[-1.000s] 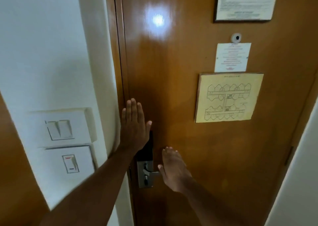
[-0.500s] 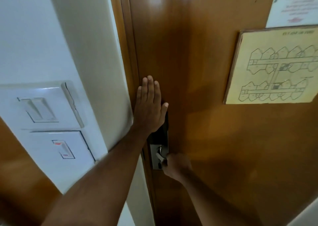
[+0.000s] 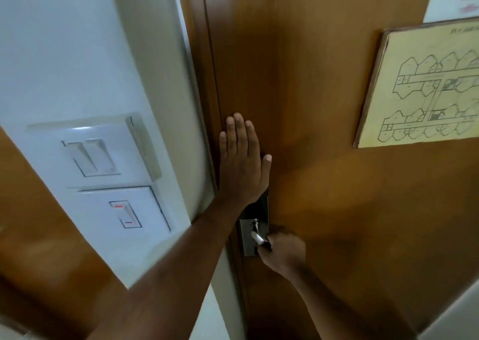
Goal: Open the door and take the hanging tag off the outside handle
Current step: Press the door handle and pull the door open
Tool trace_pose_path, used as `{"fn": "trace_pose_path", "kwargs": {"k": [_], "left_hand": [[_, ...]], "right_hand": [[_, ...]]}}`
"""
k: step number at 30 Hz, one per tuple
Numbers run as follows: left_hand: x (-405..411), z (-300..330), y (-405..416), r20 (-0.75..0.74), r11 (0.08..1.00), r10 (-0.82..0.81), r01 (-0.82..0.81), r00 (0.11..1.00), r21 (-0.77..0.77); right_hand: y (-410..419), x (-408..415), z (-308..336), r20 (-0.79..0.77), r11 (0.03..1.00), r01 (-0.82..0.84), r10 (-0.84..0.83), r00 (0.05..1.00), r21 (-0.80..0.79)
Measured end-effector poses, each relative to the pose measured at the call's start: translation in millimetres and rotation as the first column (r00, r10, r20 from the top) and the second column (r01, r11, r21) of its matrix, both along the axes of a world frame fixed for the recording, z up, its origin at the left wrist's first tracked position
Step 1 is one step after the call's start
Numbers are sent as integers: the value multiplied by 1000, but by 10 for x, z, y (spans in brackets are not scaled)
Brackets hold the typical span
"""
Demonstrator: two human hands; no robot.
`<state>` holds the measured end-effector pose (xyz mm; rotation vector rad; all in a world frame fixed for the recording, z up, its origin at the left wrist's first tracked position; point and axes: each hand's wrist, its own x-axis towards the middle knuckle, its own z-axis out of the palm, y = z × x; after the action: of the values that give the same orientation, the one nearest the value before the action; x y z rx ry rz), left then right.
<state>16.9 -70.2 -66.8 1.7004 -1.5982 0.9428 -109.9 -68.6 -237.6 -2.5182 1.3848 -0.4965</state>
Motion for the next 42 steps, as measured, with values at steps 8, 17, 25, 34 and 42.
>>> {"fn": "trace_pose_path", "kwargs": {"k": [8,17,25,34,42], "left_hand": [[-325,-11,720,-121,961,-274,268,954,-68],[-264,-73,1556,362,816,-503,569,785,-102],[-950,268,2065,148,414,-868,856,474,-310],[-2233,257,2993,-49,35,-999,928,18,-372],[-3403,164,3420,-295,-157,-929,960,-224,-233]], "right_hand": [[668,-359,27,123,994,111,-110,986,-3],[1607,-966,161,201,970,191,-219,955,152],[2387,-1791,148,171,974,220,-225,959,49],[3376,-2743,373,60,859,508,-511,857,59],[4385,-3333,64,598,547,757,-757,264,358]]}}
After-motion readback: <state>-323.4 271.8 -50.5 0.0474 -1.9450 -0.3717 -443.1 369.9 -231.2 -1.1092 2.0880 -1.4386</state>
